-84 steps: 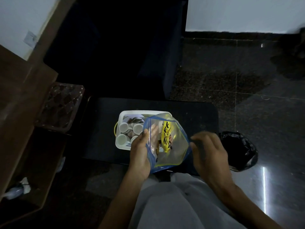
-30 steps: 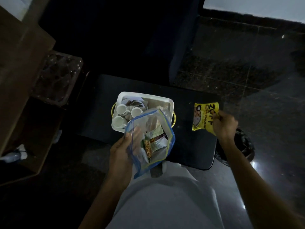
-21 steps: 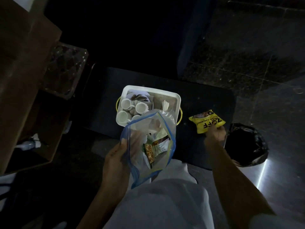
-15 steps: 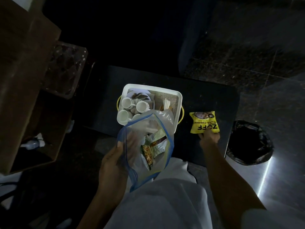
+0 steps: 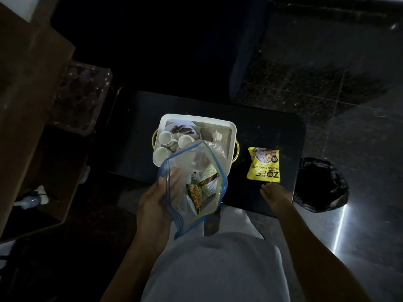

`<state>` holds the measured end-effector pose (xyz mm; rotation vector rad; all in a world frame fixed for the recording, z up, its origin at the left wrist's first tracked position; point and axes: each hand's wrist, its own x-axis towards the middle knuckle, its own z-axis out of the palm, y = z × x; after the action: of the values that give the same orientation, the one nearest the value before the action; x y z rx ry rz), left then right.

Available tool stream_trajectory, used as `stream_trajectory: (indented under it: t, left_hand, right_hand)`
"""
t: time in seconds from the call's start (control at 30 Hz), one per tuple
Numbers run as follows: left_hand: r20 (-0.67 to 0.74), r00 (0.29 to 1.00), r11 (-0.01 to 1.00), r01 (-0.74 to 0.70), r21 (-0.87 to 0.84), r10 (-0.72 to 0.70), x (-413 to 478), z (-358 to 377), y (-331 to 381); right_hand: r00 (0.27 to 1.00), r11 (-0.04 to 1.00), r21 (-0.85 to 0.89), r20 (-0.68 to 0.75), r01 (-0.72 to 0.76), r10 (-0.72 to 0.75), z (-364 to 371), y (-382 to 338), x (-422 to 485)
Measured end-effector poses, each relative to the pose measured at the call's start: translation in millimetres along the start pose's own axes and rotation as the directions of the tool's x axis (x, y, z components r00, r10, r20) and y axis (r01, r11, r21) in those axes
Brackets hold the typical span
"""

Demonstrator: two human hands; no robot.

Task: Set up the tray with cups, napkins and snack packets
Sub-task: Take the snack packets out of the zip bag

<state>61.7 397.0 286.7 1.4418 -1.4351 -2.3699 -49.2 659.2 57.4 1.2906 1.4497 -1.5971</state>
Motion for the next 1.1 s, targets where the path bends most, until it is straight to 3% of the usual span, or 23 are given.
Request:
stream_trajectory:
  t: [0.07,0.1,0.17,0.2,0.27,0.33,0.4,0.43,0.47,0.53,0.6,0.67,0.73,0.77,0.9,1.1]
  left_hand:
    - [0.032,0.999,0.999,-0.027,0.046,0.025,4.7,-6.8,1.8]
    - [0.051,0.998,0.997,-0.034,0.073,0.031,6.8,-10.2,3.6]
    - [0.093,0.995,0.991,-0.051,0.122,0.04,9.9,-16.0,9.3]
    - [0.117,0.992,0.988,-0.062,0.139,0.046,10.9,-18.3,12.6]
    - [0.159,0.986,0.984,-0.076,0.159,0.05,10.9,-20.8,20.4]
    - [0.174,0.984,0.988,-0.063,0.142,0.038,9.4,-23.4,26.9]
    - [0.182,0.983,0.992,-0.047,0.114,0.026,8.0,-27.6,33.2]
    - [0.184,0.982,0.992,-0.056,0.116,0.034,7.6,-30.3,37.1]
    - [0.182,0.982,0.989,-0.076,0.13,0.051,7.9,-33.8,41.8]
    - [0.173,0.981,0.974,-0.12,0.191,0.087,10.1,-43.1,51.9]
    - [0.19,0.975,0.95,-0.167,0.265,0.118,12.5,-52.3,61.7]
    - [0.211,0.966,0.925,-0.209,0.316,0.146,14.3,-61.3,69.5]
    - [0.219,0.963,0.929,-0.221,0.298,0.158,15.7,-72.6,76.5]
    - [0.227,0.961,0.936,-0.217,0.278,0.155,17.1,-79.2,80.3]
    - [0.27,0.954,0.945,-0.202,0.259,0.13,28.4,-107.4,93.8]
    - [0.309,0.941,0.933,-0.23,0.275,0.141,44.2,-133.1,103.2]
  right_hand:
    - [0.999,0.987,0.156,-0.024,0.04,-0.036,7.4,-9.6,-29.9]
    - [0.992,0.965,0.23,-0.06,0.126,-0.115,14.7,-15.5,-52.1]
    - [0.929,0.9,0.234,-0.072,0.369,-0.362,30.2,-26.8,-102.4]
    - [0.858,0.841,0.179,-0.041,0.51,-0.512,37.7,-31.9,-129.2]
    - [0.613,0.619,0.062,0.089,0.783,-0.785,52.7,-38.2,-185.9]
    - [0.303,0.326,0.016,0.331,0.945,-0.894,71.6,-38.8,-234.7]
    - [0.026,-0.011,-0.051,0.674,0.999,-0.738,95.8,-36.0,-262.8]
    - [-0.019,-0.191,-0.101,0.838,0.976,-0.545,110.0,-32.7,-267.5]
    - [0.014,-0.385,-0.144,0.947,0.911,-0.321,125.4,-26.6,-266.0]
    - [0.144,-0.712,-0.109,0.99,0.694,-0.011,154.2,-8.5,-254.0]
    - [0.194,-0.855,0.048,0.966,0.516,0.171,179.5,11.4,-247.3]
    - [0.165,-0.905,0.181,0.951,0.386,0.261,200.3,20.3,-254.4]
    - [0.033,-0.893,0.221,0.967,0.393,0.254,212.0,24.0,-261.9]
    - [0.021,-0.885,0.207,0.971,0.417,0.237,218.0,27.0,-264.3]
    - [0.154,-0.912,0.12,0.969,0.393,0.194,245.5,45.7,-269.3]
    - [0.237,-0.968,0.081,0.962,0.238,0.139,272.5,65.7,-280.6]
